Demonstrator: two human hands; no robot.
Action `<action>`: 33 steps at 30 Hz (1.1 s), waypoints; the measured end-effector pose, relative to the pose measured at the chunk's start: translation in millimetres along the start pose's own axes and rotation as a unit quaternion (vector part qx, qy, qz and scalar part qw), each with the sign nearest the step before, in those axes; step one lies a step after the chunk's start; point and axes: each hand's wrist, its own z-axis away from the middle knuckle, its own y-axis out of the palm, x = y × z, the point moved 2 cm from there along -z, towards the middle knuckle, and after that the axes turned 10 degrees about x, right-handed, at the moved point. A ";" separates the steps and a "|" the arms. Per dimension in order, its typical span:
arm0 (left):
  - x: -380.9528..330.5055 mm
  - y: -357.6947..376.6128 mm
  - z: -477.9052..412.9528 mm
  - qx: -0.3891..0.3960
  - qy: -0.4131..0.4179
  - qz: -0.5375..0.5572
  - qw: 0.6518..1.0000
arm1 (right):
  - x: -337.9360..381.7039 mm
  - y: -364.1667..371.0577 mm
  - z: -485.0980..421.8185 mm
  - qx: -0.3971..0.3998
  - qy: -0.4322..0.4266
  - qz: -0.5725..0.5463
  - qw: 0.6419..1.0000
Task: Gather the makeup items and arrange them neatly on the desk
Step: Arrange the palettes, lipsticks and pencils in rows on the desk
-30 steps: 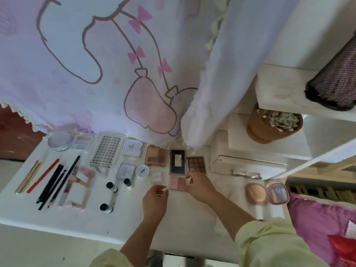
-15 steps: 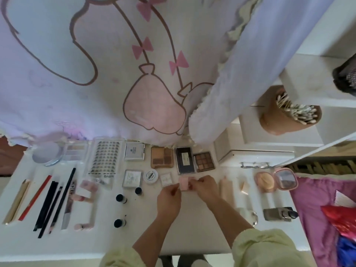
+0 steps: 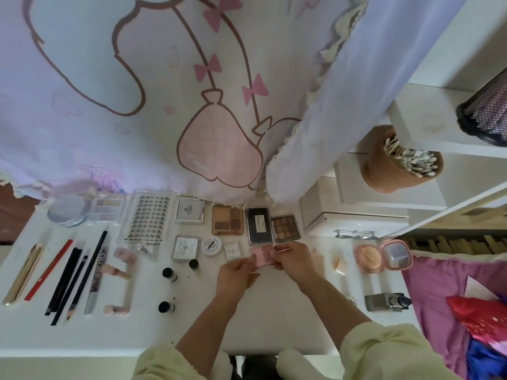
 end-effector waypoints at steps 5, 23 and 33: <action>-26.6 2.4 23.6 0.035 0.009 0.081 0.996 | 35.2 -24.8 24.8 0.068 -0.062 0.004 0.996; -60.6 29.5 69.3 0.288 -0.052 0.267 0.918 | 72.2 -53.1 70.6 0.141 -0.224 0.027 0.964; -64.1 25.6 69.5 0.220 0.003 0.283 0.933 | 95.1 -54.6 87.6 0.188 -0.305 0.205 0.911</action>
